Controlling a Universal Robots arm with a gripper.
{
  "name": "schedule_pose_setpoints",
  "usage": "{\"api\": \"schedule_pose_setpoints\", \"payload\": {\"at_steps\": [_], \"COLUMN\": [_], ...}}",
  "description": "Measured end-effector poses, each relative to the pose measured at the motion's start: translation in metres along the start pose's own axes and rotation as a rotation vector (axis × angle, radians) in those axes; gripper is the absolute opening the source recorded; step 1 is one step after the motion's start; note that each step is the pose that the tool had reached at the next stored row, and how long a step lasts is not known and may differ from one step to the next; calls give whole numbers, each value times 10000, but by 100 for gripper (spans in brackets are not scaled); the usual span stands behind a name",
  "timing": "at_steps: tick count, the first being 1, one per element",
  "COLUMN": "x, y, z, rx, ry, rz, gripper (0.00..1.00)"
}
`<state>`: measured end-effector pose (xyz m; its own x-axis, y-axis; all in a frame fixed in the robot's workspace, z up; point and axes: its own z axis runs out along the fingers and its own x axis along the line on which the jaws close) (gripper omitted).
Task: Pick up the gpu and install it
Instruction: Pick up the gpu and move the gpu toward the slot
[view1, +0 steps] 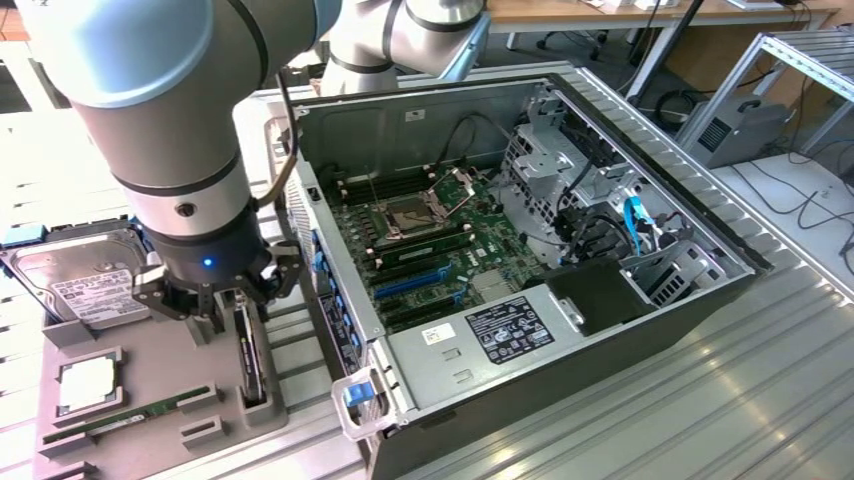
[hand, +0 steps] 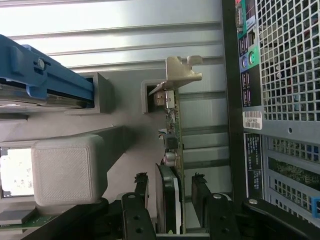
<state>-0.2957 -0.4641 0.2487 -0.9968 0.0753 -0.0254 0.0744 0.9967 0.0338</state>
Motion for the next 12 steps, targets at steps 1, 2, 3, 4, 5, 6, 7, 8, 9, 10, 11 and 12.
{"api": "schedule_pose_setpoints", "payload": {"at_steps": [1, 2, 3, 4, 5, 6, 7, 8, 9, 10, 11, 12], "x": [0, 0, 0, 0, 0, 0, 0, 0, 0, 0, 0, 0], "y": [0, 0, 0, -1, -1, -1, -1, -1, -1, -1, -1, -1], "z": [5, 9, 14, 18, 22, 26, 29, 32, 32, 32, 32, 32], "rx": [0, 0, 0, 0, 0, 1, 0, 0, 0, 0, 0, 0], "ry": [0, 0, 0, 0, 0, 1, 0, 0, 0, 0, 0, 0], "rz": [0, 0, 0, 0, 0, 0, 0, 0, 0, 0, 0, 0], "gripper": [48, 48, 48, 48, 48, 48, 48, 48, 48, 48, 48, 48]}}
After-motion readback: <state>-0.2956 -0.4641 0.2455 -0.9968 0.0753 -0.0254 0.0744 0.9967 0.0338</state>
